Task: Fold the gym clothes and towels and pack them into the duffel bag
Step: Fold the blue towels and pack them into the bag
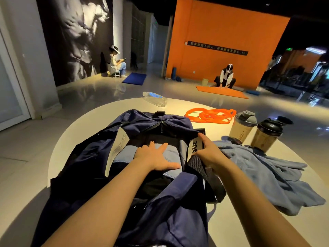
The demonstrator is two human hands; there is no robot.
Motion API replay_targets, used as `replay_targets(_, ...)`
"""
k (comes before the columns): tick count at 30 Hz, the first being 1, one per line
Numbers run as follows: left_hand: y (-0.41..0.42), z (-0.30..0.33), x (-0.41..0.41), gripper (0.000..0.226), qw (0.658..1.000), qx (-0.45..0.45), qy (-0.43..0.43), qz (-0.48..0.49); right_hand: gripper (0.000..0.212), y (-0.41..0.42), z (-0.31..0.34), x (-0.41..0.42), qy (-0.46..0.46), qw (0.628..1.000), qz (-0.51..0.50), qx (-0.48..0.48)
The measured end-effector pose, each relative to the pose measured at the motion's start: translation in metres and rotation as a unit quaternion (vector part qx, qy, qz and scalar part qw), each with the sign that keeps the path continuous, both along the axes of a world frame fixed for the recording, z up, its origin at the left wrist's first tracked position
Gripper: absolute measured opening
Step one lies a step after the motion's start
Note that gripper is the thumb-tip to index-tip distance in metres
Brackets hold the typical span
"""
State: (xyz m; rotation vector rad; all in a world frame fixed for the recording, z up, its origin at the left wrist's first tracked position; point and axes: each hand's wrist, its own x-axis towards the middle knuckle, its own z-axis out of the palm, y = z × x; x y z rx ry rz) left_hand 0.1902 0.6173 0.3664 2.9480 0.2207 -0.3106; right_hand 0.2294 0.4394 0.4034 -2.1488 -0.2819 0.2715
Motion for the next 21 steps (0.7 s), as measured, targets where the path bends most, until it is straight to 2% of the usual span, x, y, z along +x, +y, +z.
replay_targets(4, -0.007, -0.012, -0.012, 0.084, 0.993, 0.053, -0.106, 0.009, 0.082, 0.0, -0.004, -0.012, 0.019, 1.0, 0.012, 0.016)
replay_targets(7, -0.01, -0.028, -0.036, 0.079, 0.976, 0.095, -0.193, -0.043, 0.088, -0.014, -0.011, -0.034, -0.021, 0.999, 0.015, 0.039)
replay_targets(10, 0.0, -0.047, -0.063, 0.062, 0.956, 0.077, -0.274, -0.071, 0.08, -0.03, -0.024, -0.067, -0.041, 0.995, 0.018, 0.09)
replay_targets(12, 0.004, -0.057, -0.078, 0.056, 0.953, 0.079, -0.282, -0.077, 0.071, -0.035, -0.035, -0.086, -0.049, 0.992, 0.015, 0.118)
replay_targets(15, 0.003, -0.058, -0.096, 0.061, 0.955, 0.082, -0.273, -0.079, 0.069, -0.033, -0.053, -0.098, -0.066, 0.991, 0.001, 0.118)
replay_targets(18, -0.001, -0.043, -0.12, 0.072, 0.96, 0.042, -0.265, -0.082, 0.071, -0.025, -0.067, -0.099, -0.073, 0.993, 0.004, 0.091)
replay_targets(21, -0.008, -0.047, -0.153, 0.059, 0.945, -0.091, -0.303, -0.087, 0.076, -0.01, -0.076, -0.101, -0.079, 0.996, 0.007, 0.049)
